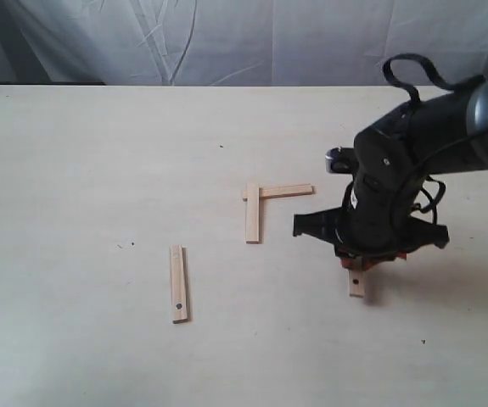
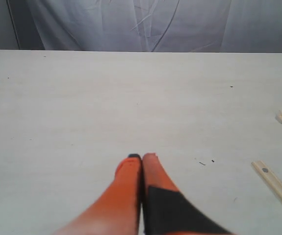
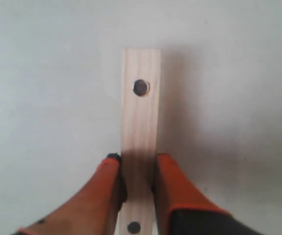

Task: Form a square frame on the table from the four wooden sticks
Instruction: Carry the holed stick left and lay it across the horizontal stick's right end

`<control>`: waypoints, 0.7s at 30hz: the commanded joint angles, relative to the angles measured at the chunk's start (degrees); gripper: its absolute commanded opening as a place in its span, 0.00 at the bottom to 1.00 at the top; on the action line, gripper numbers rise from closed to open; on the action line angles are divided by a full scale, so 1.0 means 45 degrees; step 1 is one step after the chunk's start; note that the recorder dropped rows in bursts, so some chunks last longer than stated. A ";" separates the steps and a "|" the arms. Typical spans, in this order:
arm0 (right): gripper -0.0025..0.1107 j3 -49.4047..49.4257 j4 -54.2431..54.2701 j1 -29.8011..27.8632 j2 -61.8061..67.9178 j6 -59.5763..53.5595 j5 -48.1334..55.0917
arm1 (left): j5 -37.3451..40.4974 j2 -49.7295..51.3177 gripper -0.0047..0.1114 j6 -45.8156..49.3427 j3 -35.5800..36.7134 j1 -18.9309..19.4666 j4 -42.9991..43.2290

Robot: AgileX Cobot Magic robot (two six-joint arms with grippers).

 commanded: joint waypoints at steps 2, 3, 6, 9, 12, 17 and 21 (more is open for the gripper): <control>0.02 -0.2225 0.0096 -0.0060 0.0005 -0.1737 0.1144 | -0.0075 -0.0068 0.04 -0.0004 0.0022 -0.0002 0.0083; 0.02 -0.2660 0.0096 -0.0060 0.0143 -0.1859 0.1359 | -0.0075 -0.0068 0.04 -0.0004 0.0022 -0.0002 0.0083; 0.01 -0.4004 0.0347 -0.0060 0.0919 -0.2600 0.1707 | -0.0075 -0.0068 0.04 -0.0004 0.0022 -0.0002 0.0083; 0.01 -0.5028 0.0347 -0.0060 0.2092 -0.2705 0.1803 | -0.0075 -0.0068 0.04 -0.0004 0.0022 -0.0002 0.0083; 0.01 -0.5586 0.0302 -0.0060 0.3026 -0.2726 0.1751 | -0.0075 -0.0068 0.04 -0.0004 0.0022 -0.0002 0.0083; 0.01 -0.5888 0.0171 -0.0060 0.3556 -0.2726 0.1361 | -0.0075 -0.0068 0.04 -0.0004 0.0022 -0.0002 0.0083; 0.01 -0.5888 -0.0288 -0.0060 0.3818 -0.2670 0.1331 | -0.0075 -0.0068 0.04 -0.0004 0.0022 -0.0002 0.0083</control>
